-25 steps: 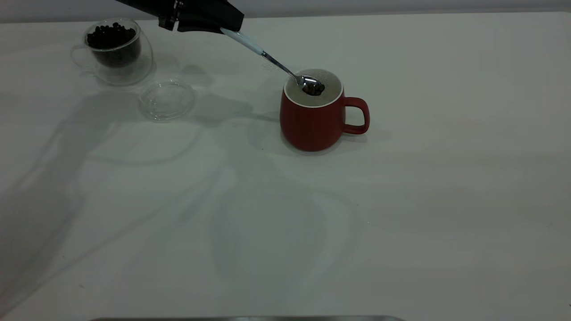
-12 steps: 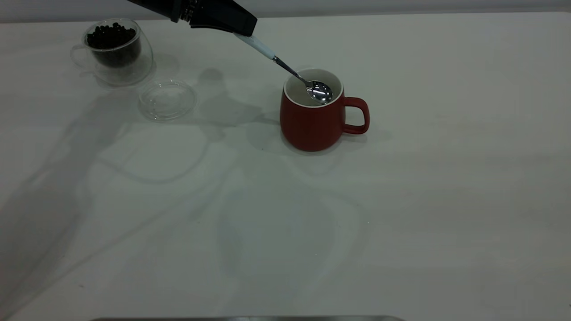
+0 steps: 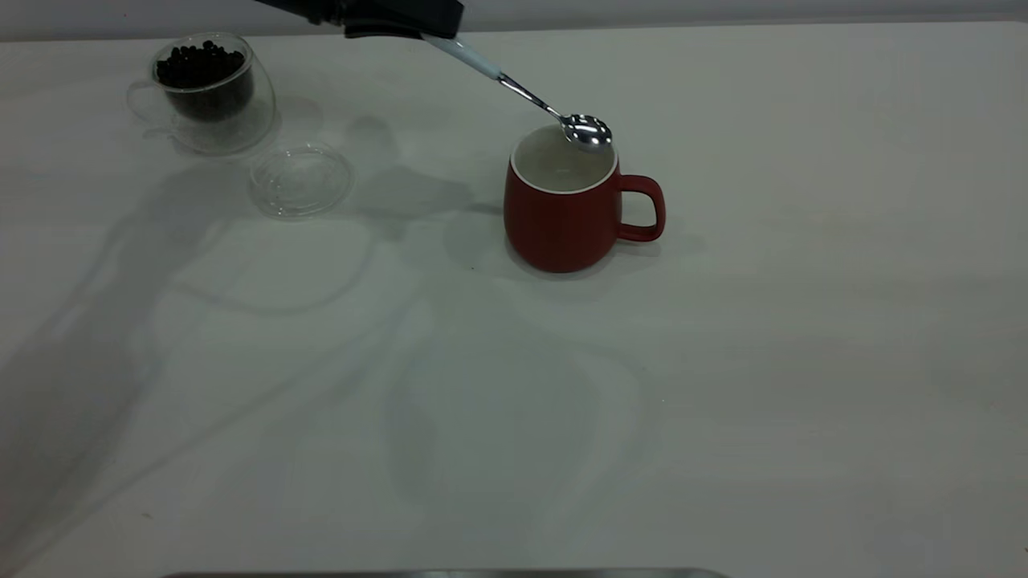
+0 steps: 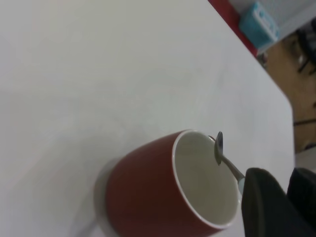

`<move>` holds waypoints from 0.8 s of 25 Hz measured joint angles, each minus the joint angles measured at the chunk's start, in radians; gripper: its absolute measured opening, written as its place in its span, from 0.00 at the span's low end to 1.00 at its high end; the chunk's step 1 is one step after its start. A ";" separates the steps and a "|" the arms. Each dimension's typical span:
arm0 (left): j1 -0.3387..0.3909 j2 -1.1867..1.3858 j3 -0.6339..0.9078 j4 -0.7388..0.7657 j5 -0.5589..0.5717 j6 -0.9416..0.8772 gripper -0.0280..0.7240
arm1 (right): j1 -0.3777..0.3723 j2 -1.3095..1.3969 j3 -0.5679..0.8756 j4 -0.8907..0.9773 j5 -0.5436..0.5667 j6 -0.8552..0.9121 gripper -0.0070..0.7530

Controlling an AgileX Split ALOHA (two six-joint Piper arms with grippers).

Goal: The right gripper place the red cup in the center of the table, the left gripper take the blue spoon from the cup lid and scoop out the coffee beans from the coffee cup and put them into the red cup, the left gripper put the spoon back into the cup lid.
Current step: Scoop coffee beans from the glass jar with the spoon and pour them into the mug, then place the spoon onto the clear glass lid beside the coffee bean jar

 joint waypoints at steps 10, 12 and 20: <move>0.184 -0.083 0.000 -0.011 0.075 -0.240 0.20 | 0.000 0.000 0.000 0.000 0.000 0.000 0.79; 0.219 -0.088 -0.001 -0.009 0.077 -0.295 0.20 | 0.000 0.000 0.000 0.000 0.000 0.000 0.79; 0.372 -0.088 -0.001 0.082 0.077 -0.457 0.20 | 0.000 0.000 0.000 0.000 0.000 0.000 0.79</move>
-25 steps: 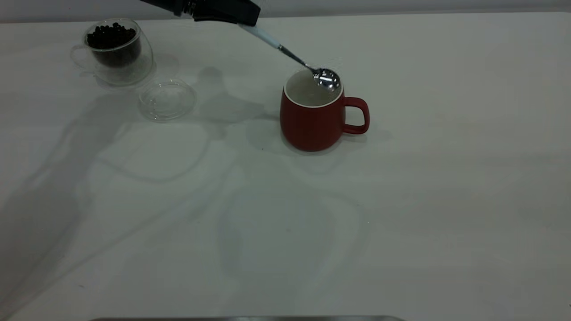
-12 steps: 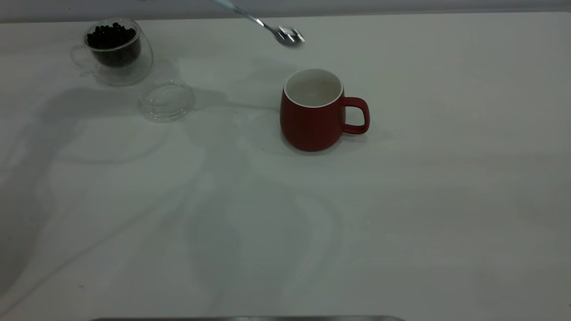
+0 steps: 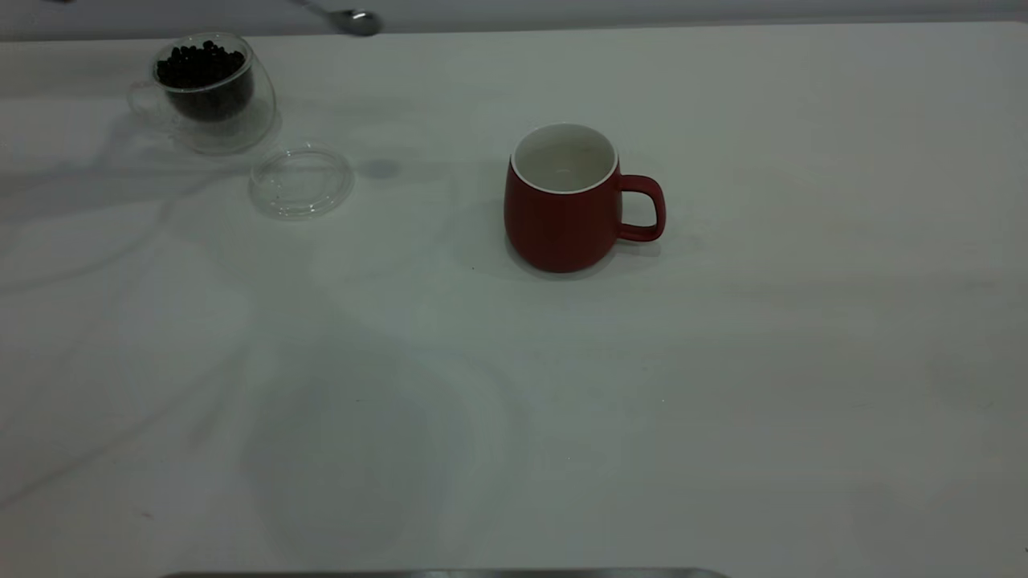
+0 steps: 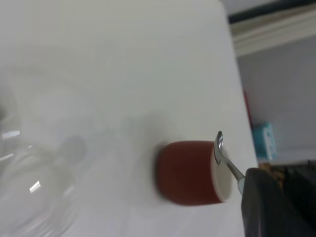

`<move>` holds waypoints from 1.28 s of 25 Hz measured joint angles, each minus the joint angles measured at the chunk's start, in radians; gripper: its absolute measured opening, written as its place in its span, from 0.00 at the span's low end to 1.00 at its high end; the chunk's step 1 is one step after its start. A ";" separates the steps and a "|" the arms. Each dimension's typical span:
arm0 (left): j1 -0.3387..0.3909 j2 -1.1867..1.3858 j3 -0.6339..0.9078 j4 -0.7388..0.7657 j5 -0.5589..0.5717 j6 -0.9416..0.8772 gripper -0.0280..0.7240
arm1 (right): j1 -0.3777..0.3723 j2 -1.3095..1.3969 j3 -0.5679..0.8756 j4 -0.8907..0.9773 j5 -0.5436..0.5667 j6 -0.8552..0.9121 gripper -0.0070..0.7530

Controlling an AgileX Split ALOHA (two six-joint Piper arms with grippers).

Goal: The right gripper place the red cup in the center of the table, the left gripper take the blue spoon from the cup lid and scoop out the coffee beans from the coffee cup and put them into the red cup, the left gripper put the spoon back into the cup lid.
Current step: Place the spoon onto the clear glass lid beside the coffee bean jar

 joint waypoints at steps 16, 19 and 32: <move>0.175 0.000 0.179 0.041 -0.003 0.072 0.20 | 0.000 0.000 0.000 0.000 0.000 -0.001 0.79; 0.173 0.000 0.238 0.004 -0.021 0.125 0.20 | 0.000 0.000 0.000 0.000 0.000 -0.001 0.79; 0.140 0.000 0.336 -0.119 -0.243 0.210 0.20 | 0.000 0.000 0.000 0.000 0.000 0.000 0.79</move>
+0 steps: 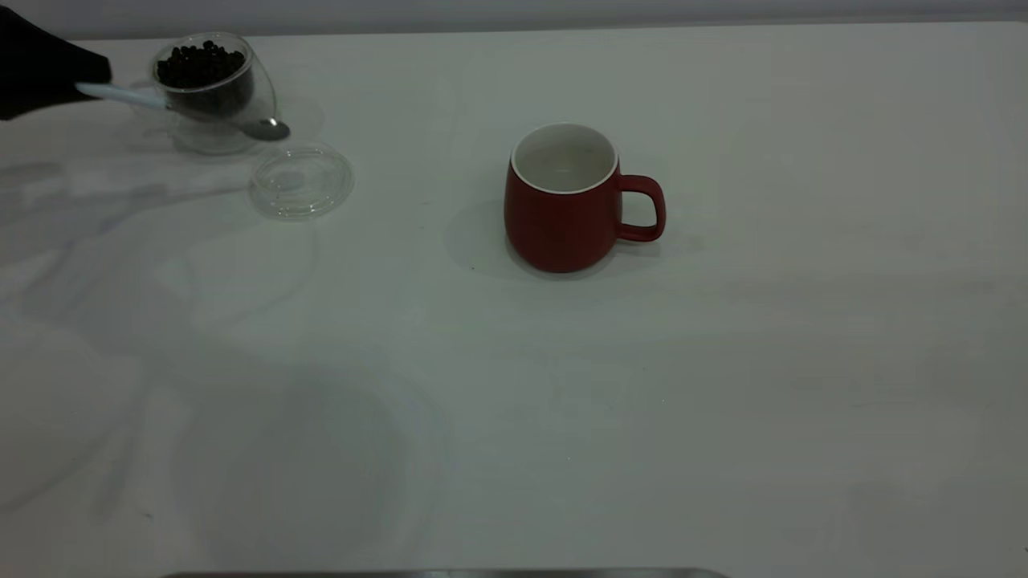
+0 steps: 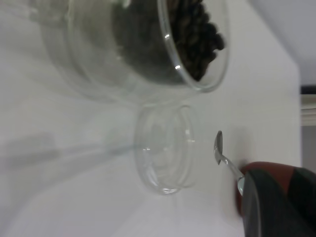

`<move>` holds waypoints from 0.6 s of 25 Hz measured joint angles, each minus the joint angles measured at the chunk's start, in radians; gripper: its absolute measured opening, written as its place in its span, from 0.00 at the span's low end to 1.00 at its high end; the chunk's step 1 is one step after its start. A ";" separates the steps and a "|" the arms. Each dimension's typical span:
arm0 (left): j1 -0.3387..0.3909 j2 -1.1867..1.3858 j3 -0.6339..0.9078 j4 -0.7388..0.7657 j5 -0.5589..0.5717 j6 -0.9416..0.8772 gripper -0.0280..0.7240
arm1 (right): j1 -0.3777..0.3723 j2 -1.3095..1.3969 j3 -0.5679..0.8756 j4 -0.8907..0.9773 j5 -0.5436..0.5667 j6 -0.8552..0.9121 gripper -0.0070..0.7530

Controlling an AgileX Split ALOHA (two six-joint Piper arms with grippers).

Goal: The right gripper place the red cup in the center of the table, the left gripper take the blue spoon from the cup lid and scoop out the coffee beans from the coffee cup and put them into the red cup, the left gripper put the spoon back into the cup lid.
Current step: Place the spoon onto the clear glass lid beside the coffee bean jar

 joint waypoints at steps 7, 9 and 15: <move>-0.059 0.027 0.004 -0.016 -0.066 0.016 0.20 | 0.000 0.000 0.000 0.000 0.000 0.000 0.79; -0.071 0.045 0.005 -0.029 -0.077 0.019 0.20 | 0.000 0.000 0.000 0.000 0.000 0.000 0.79; -0.100 0.078 0.006 -0.083 -0.098 0.071 0.20 | 0.000 0.000 0.000 0.000 0.000 0.000 0.79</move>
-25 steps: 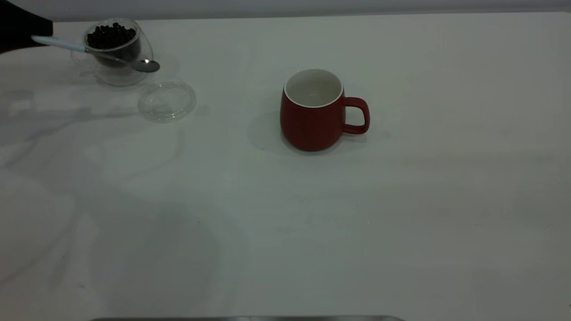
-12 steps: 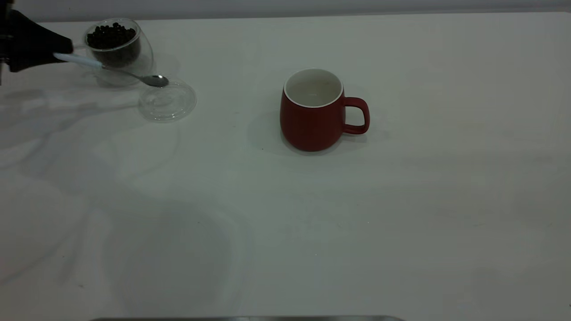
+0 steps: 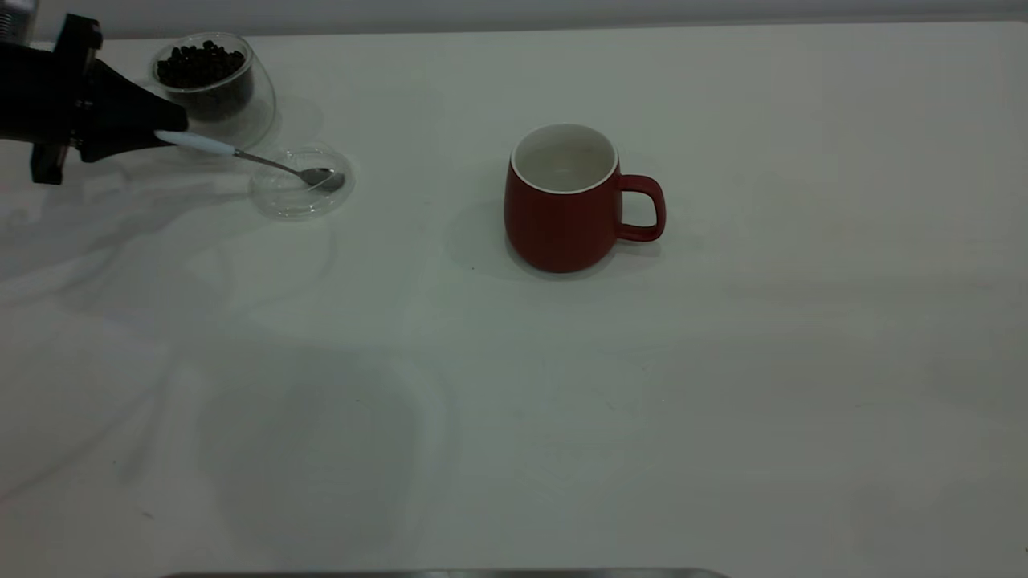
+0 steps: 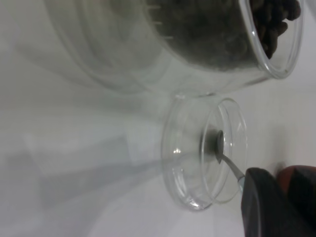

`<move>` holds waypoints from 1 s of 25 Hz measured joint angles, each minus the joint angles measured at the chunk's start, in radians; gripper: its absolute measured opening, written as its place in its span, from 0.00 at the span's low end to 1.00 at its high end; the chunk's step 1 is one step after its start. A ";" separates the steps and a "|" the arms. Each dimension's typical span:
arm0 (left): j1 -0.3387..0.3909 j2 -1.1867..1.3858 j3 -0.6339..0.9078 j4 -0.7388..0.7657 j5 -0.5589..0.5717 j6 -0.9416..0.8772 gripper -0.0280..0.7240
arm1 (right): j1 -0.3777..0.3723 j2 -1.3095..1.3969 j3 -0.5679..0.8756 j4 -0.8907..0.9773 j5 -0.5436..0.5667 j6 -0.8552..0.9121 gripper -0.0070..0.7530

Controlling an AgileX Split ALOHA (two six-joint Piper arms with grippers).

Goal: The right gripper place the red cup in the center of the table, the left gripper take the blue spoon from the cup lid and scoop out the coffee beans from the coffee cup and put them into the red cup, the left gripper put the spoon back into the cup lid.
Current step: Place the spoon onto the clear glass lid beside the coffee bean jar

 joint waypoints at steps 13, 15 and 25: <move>-0.016 0.003 0.000 -0.012 -0.007 0.025 0.32 | 0.000 0.000 0.000 0.000 0.000 0.000 0.79; -0.016 0.003 0.000 -0.012 -0.007 0.025 0.39 | 0.000 0.000 0.000 0.000 0.000 0.000 0.79; -0.016 0.003 0.000 -0.007 -0.039 0.025 0.55 | 0.000 0.000 0.000 0.000 0.000 0.000 0.79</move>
